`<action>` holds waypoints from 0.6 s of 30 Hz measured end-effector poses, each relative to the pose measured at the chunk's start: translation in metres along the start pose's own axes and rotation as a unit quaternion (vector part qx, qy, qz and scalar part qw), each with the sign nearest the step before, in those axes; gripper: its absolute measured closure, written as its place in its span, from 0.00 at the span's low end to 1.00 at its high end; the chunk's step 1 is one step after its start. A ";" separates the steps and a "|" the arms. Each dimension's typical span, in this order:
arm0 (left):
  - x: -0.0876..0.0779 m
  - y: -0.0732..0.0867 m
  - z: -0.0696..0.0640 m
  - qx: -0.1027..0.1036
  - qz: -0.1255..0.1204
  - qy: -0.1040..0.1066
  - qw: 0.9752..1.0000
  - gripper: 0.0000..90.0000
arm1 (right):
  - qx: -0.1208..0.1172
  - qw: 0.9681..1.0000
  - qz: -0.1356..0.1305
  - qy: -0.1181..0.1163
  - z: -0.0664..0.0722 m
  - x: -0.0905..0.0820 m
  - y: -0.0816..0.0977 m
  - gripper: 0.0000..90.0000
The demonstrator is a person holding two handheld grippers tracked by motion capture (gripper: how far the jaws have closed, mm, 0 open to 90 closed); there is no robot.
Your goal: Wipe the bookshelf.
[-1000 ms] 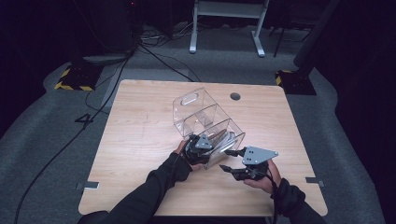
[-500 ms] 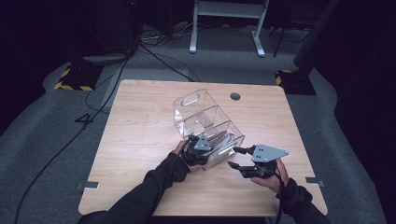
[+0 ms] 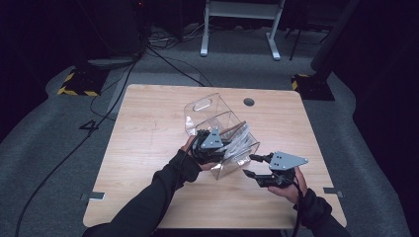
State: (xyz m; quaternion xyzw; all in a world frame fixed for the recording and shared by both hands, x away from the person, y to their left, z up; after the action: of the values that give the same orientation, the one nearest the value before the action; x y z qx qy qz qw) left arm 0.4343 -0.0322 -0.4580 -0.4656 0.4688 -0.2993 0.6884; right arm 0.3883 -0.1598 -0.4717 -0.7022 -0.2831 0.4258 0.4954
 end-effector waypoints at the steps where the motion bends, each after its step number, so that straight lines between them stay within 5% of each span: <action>1: 0.000 -0.001 0.001 0.001 0.000 0.001 1.000 0.83 | -0.001 1.000 -0.001 0.000 -0.001 0.000 0.000 0.49; 9: 0.011 0.020 -0.003 -0.035 0.006 0.013 0.999 0.83 | 0.006 1.000 0.001 0.014 -0.010 -0.009 0.004 0.49; 18: 0.017 0.042 -0.009 -0.047 0.026 0.013 0.998 0.83 | 0.016 0.999 0.000 0.034 -0.024 -0.020 0.009 0.49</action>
State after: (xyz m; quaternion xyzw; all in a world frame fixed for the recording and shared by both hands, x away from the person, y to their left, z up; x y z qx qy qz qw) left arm 0.4314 -0.0341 -0.5042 -0.4815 0.5029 -0.2651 0.6671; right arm 0.3995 -0.1898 -0.4700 -0.7083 -0.2590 0.4058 0.5162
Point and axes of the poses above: each handheld gripper's, and its own axes: x roughly forward along the jaws, y roughly out of its underside, z roughly to its left, the point moved 9 cm from there along x, roughly forward along the jaws, and after that the axes turned 9 degrees about -z, right-handed, at the moved point
